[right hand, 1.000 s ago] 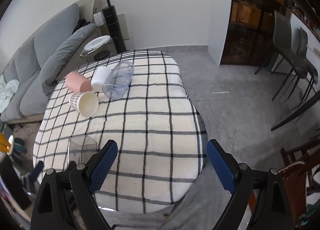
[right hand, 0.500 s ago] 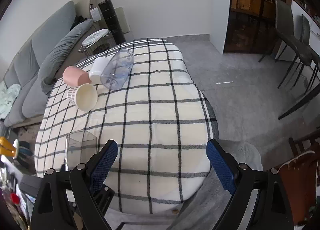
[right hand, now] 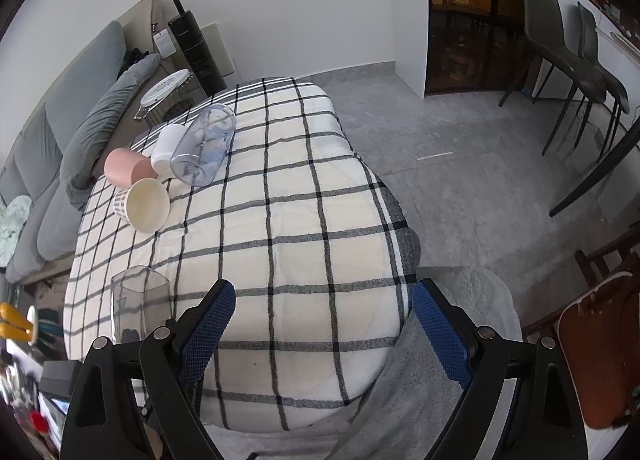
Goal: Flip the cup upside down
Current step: 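Lift the grey glass cup with the left gripper and turn it over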
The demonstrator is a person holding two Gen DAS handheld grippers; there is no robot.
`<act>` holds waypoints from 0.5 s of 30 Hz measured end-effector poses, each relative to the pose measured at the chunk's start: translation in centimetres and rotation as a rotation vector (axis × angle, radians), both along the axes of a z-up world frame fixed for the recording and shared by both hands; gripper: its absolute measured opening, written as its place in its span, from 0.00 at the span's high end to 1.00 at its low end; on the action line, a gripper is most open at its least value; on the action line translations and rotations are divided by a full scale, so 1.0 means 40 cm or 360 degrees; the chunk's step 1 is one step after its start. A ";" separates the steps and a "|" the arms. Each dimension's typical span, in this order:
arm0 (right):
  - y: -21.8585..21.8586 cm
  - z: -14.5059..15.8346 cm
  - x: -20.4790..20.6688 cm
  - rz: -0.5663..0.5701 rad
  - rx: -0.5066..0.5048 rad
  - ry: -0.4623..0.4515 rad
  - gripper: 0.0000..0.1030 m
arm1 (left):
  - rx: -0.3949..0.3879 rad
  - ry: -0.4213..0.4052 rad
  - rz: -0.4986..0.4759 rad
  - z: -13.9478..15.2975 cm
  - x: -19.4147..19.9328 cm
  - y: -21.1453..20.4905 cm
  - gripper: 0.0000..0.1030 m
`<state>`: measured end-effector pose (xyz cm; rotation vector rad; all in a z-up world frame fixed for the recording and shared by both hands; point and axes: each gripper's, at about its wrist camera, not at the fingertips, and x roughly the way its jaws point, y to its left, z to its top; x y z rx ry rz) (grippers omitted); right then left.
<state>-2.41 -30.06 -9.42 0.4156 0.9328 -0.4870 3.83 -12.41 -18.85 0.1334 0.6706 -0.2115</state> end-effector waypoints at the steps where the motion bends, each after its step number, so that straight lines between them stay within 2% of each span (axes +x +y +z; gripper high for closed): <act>1: 0.002 0.002 -0.001 0.0003 -0.0002 -0.0004 0.12 | 0.0009 0.0005 -0.0015 0.010 0.004 0.001 0.36; 3: 0.006 0.010 0.000 0.0015 -0.0002 -0.0009 0.12 | 0.0071 0.0030 -0.0044 0.045 0.015 0.007 0.36; 6: 0.010 0.030 0.004 0.0029 0.0010 -0.0011 0.12 | 0.0153 0.0194 -0.0046 0.090 0.047 0.029 0.37; 10: 0.010 0.072 0.022 0.0023 0.0045 0.0000 0.12 | 0.0289 0.0550 -0.0105 0.128 0.101 0.056 0.37; 15: 0.035 0.137 0.072 0.0058 0.0060 0.0053 0.12 | 0.0392 0.0976 -0.0215 0.159 0.140 0.049 0.37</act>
